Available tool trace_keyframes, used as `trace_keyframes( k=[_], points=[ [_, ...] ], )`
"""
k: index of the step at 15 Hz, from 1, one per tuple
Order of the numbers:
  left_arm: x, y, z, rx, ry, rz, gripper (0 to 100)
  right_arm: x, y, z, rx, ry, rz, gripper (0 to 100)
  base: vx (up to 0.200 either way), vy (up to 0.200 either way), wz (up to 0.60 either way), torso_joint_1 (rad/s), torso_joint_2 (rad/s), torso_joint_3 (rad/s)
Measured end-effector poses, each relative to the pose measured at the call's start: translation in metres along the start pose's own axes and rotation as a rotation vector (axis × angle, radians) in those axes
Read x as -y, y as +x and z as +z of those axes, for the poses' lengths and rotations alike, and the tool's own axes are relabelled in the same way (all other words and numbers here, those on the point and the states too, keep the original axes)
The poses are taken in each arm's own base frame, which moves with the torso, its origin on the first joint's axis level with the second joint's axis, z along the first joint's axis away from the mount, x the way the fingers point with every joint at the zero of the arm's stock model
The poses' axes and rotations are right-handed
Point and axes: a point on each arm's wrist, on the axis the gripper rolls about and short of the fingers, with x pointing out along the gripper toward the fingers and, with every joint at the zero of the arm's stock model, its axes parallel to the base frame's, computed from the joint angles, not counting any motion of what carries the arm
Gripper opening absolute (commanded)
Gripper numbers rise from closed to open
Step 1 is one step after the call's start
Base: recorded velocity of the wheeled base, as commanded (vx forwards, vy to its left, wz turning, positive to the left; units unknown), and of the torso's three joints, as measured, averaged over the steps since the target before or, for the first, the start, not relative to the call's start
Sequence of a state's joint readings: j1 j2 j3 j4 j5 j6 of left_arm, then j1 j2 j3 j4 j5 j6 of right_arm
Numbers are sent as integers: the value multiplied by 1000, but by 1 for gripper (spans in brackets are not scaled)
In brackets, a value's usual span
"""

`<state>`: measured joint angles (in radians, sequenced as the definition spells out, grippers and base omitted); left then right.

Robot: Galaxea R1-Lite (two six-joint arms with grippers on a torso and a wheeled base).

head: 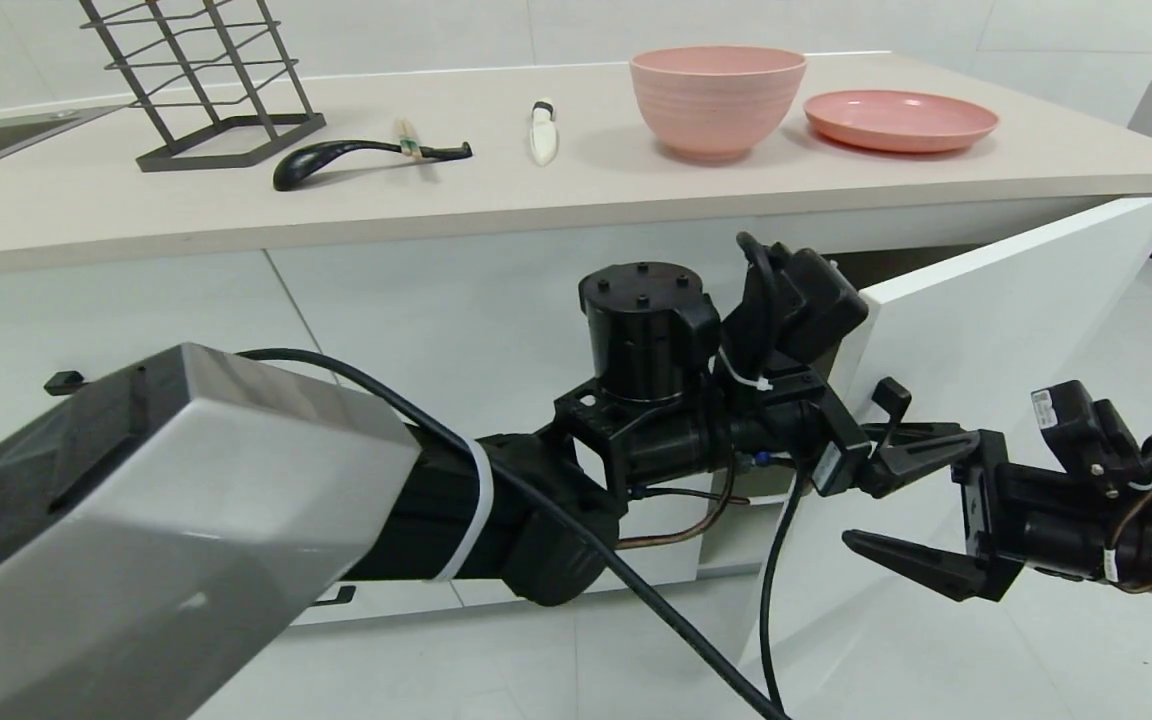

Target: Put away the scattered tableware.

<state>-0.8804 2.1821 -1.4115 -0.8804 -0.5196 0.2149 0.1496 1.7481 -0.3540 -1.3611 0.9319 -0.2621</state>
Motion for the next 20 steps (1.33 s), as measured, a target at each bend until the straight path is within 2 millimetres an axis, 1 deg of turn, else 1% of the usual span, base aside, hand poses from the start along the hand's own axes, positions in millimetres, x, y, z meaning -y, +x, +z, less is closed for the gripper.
trace_keyframes(
  k=[2, 3, 5, 7, 9, 12, 16, 20],
  points=[
    [15, 9, -1, 10, -28, -21, 100, 6, -12, -3, -18, 12, -44, 100, 0, 0, 0, 0, 0, 0],
    [17, 12, -1, 15, -37, -24, 100, 12, -20, -4, -31, 8, -112, 100, 0, 0, 0, 0, 0, 0],
    [23, 16, -1, 32, -42, -33, 100, 16, -29, -7, -48, 20, -152, 100, 0, 0, 0, 0, 0, 0],
    [26, 18, -3, 32, -45, -40, 100, 17, -38, -10, -61, 28, -185, 100, 0, 0, 0, 0, 0, 0],
    [28, 19, -3, 32, -79, -30, 100, 12, -41, -11, -68, 35, -193, 100, 0, 0, 0, 0, 0, 0],
    [33, 24, -3, 43, -176, 32, 100, -5, -51, -1, -59, 19, -194, 100, 0, 0, 0, 0, 0, 0],
    [24, 34, -4, 74, -216, 148, 100, -52, -80, 26, -15, -61, -227, 100, 0, 0, 0, 0, 0, 0],
    [24, 40, -13, 69, -218, 156, 100, -92, -109, 60, 78, -253, -328, 100, 0, 0, 0, 0, 0, 0]
  ],
)
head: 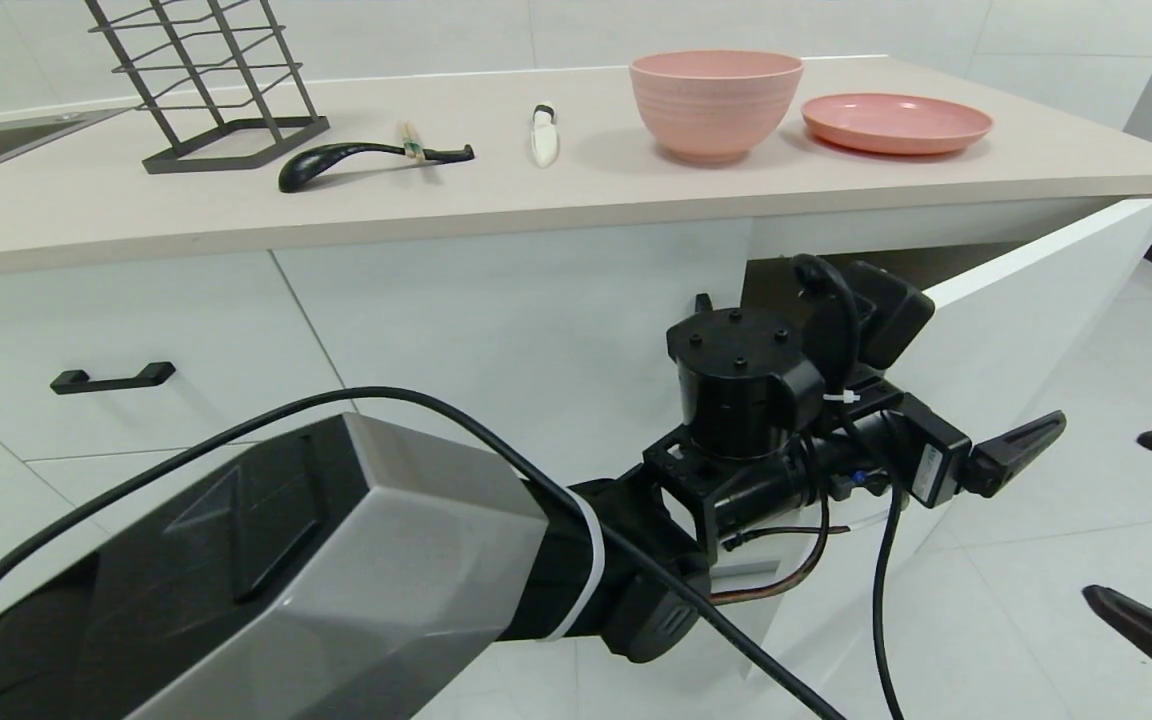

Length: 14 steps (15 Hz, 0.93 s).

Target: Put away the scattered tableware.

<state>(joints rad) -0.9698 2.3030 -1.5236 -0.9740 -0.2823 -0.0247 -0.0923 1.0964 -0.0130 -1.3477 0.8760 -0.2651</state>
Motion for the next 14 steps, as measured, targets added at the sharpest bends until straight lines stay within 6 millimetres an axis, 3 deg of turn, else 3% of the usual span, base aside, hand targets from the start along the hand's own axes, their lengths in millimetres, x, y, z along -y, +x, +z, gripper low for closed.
trace_keyframes(
  k=[3, 7, 11, 14],
  points=[
    [5, 2, -7, -7, -3, 6, 100, -15, -23, 27, 77, -140, -96, 100, 0, 0, 0, 0, 0, 0],
    [12, 5, -19, -27, -7, -9, 100, -35, -44, 47, 133, -231, -262, 100, 0, 0, 0, 0, 0, 0],
    [60, 7, -27, -54, -30, -109, 100, -40, -52, 64, 189, -307, -341, 100, 0, 0, 0, 0, 0, 0],
    [80, 8, -28, -61, -38, -146, 100, -35, -53, 86, 238, -385, -394, 100, 0, 0, 0, 0, 0, 0]
  ],
)
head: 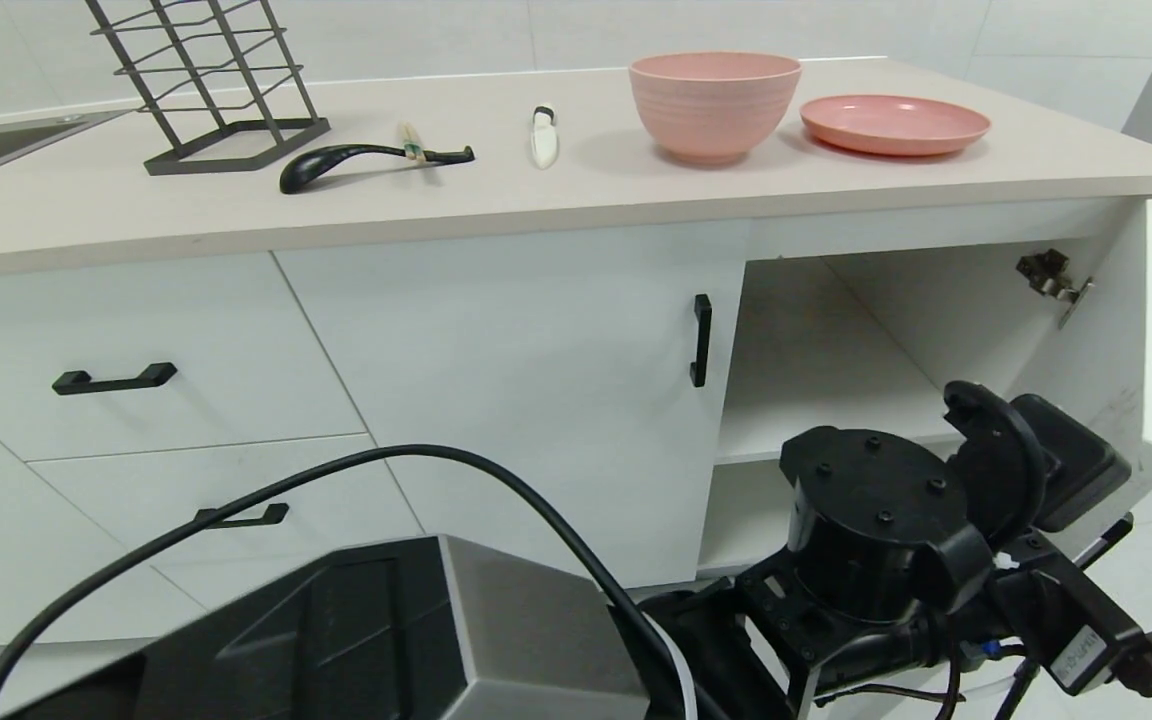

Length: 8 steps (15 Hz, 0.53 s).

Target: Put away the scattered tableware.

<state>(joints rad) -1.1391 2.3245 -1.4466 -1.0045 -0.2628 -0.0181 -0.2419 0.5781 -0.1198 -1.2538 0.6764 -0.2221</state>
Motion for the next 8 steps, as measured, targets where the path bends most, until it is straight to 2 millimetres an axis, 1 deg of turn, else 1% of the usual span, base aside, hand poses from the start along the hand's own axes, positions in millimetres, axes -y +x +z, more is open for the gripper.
trace_keyframes(
  k=[3, 8],
  points=[
    [11, 8, -5, 6, -3, -26, 100, 7, 5, 11, 31, -45, -22, 100, 0, 0, 0, 0, 0, 0],
    [24, 22, -11, 31, -3, -59, 100, 8, 5, 13, 32, -62, -34, 100, 0, 0, 0, 0, 0, 0]
  ],
)
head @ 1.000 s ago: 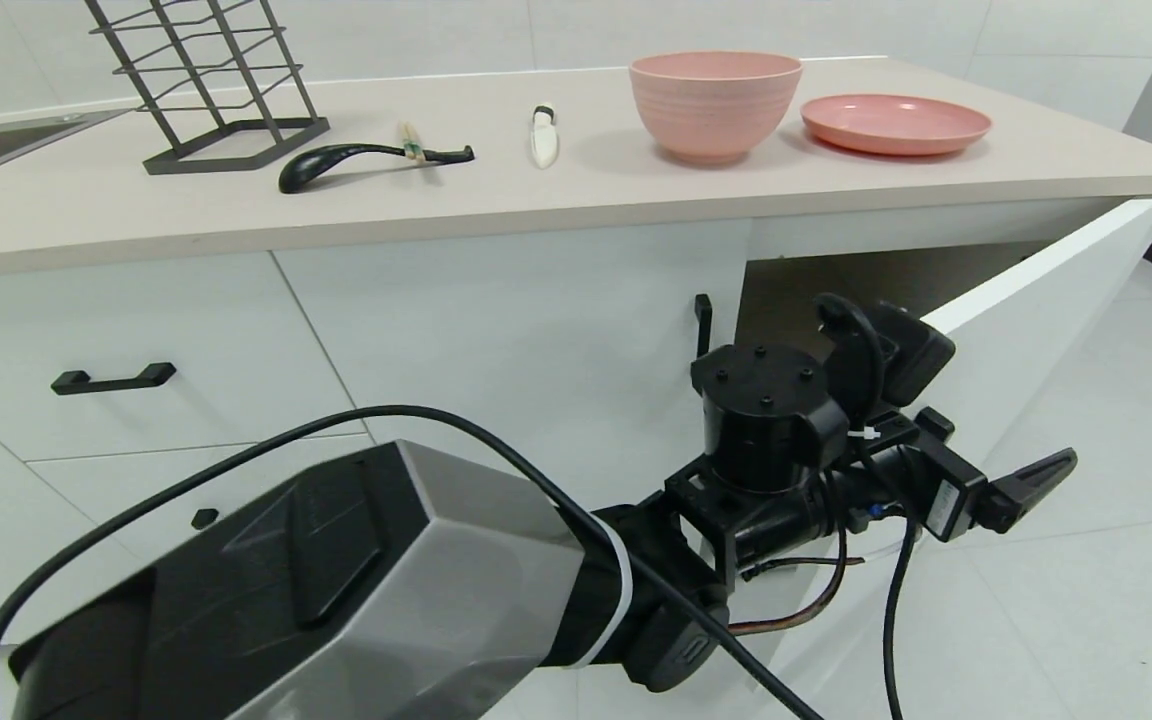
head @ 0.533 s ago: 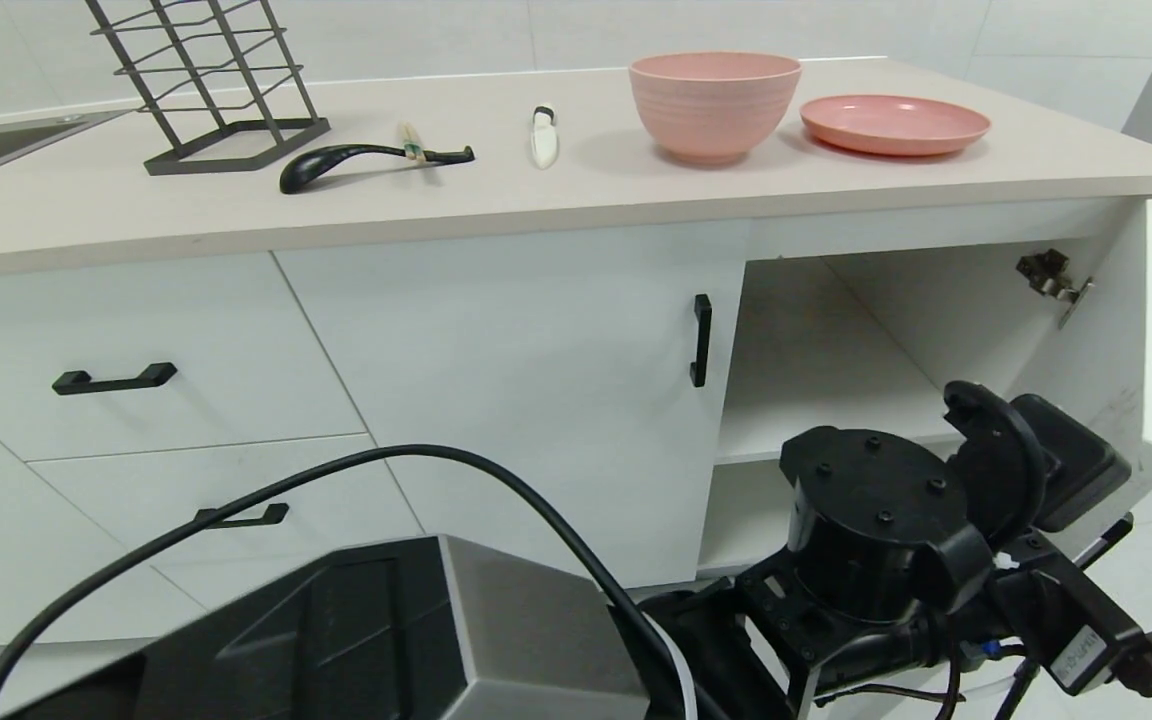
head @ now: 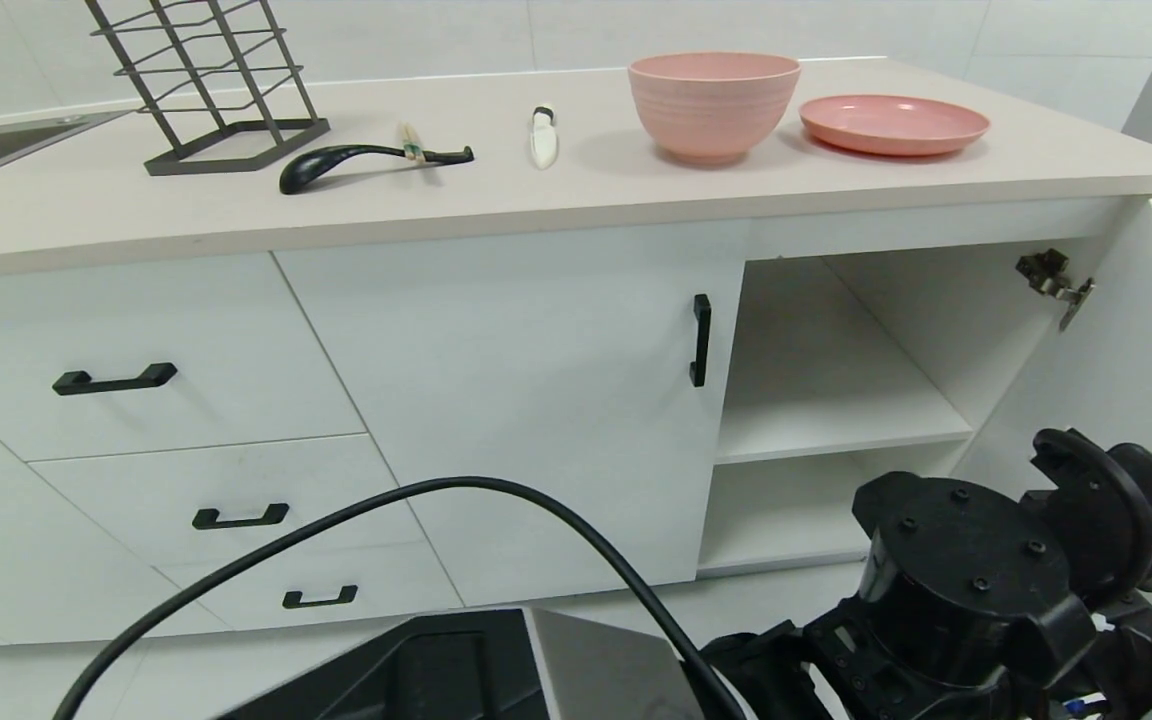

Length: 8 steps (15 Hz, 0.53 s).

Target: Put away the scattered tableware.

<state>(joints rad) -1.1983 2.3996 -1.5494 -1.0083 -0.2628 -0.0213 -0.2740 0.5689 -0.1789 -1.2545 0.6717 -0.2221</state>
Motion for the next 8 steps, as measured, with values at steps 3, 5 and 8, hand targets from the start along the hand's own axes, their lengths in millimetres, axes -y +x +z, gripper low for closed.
trace_keyframes(
  k=[3, 5, 8],
  points=[
    [2, 5, -1, 15, 1, -6, 100, 0, 0, 0, -3, -4, -6, 100, 0, 0, 0, 0, 0, 0],
    [2, 9, -2, 24, 3, -10, 100, 0, 0, 0, -4, -6, -8, 100, 0, 0, 0, 0, 0, 0],
    [6, 16, -4, 41, 6, -20, 100, 1, 1, 2, -1, -12, -10, 100, 0, 0, 0, 0, 0, 0]
  ],
)
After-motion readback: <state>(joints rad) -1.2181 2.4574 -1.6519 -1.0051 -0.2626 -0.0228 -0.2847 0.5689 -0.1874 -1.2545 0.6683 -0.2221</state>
